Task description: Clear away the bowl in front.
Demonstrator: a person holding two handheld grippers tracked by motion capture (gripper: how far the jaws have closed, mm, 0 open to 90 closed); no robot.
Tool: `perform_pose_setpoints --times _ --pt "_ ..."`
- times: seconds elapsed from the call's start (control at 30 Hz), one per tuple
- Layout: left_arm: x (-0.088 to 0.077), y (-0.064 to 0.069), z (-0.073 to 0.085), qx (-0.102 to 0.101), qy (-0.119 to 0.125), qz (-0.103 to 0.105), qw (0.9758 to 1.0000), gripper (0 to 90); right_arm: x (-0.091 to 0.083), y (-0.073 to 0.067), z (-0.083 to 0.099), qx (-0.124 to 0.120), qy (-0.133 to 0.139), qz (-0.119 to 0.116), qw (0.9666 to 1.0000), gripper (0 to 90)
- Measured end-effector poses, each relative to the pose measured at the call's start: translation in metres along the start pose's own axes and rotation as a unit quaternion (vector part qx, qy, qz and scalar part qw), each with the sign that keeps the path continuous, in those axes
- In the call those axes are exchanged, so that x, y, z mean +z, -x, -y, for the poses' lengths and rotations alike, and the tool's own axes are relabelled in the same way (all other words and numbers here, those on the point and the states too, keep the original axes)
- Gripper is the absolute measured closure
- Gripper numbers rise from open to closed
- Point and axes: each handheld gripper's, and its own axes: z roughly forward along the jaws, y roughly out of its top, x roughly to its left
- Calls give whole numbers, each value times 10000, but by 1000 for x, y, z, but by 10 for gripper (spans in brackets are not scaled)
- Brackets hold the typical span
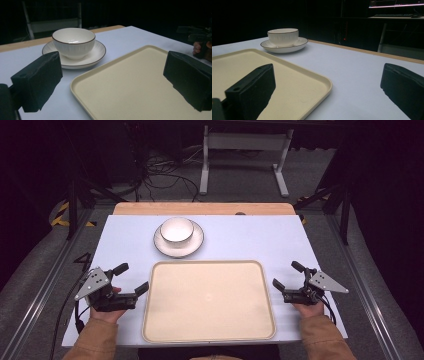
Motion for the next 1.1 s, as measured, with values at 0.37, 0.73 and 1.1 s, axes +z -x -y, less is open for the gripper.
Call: perform_pose_setpoints --times 0.37,0.73,1.1 --pt "0 5 -13 208 119 114 9996 150 0 0 0 -8 -5 8 10000 5" --pt "25 -13 -30 -114 -103 -23 9999 159 0 0 0 -6 -9 20 10000 6" --pt "42 -31 -49 -148 -286 -76 9995 156 0 1 0 4 -6 20 10000 6"
